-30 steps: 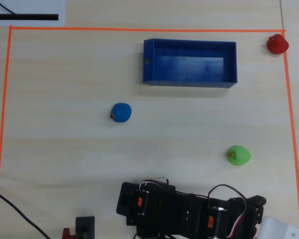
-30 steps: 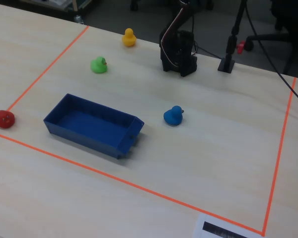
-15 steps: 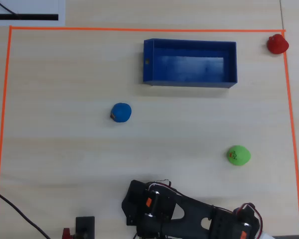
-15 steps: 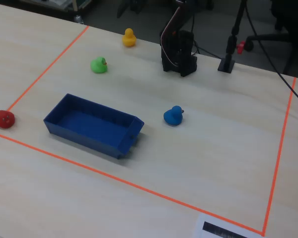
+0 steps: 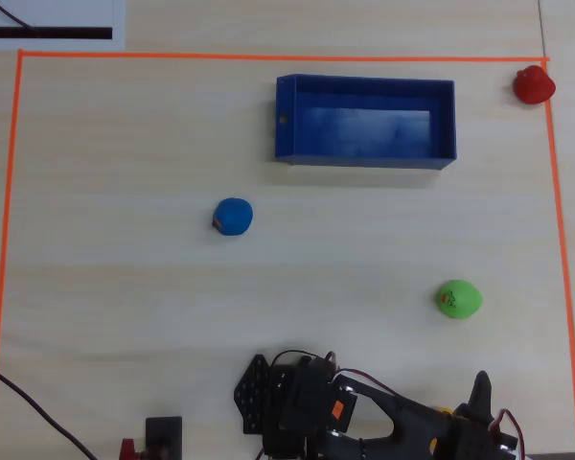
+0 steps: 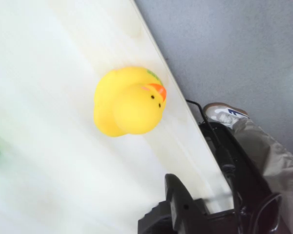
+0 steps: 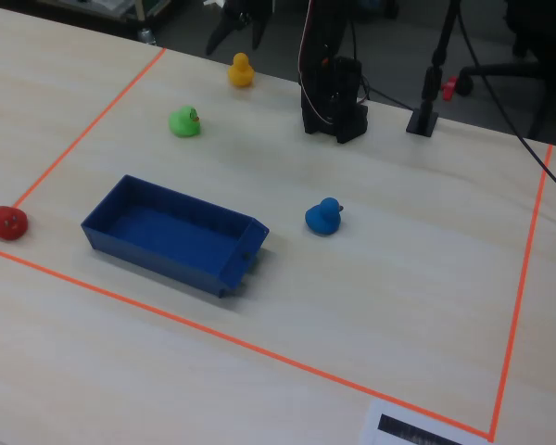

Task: Grasp yellow duck and put it into box.

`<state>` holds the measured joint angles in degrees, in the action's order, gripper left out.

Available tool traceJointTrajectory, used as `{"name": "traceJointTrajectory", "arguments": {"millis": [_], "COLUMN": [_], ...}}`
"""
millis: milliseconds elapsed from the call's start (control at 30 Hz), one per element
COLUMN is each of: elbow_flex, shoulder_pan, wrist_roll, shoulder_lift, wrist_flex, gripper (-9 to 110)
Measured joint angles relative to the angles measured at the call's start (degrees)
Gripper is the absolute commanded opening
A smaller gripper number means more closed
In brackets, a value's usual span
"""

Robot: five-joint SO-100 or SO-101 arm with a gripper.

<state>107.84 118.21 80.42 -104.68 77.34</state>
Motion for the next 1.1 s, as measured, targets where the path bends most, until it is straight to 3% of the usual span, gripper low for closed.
{"name": "traceJointTrajectory", "arguments": {"millis": [467,700,1100], "elbow_flex": [-2.6,3.4,19.3], "shoulder_pan": [1.8,1.8,1.8], "wrist_roll": [2.4,3.1,6.4], "shoulder_lift": [8.5,10.0,-3.9], "wrist_flex": [-8.3,-20.4,-22.5], "gripper": [56,57,58]}}
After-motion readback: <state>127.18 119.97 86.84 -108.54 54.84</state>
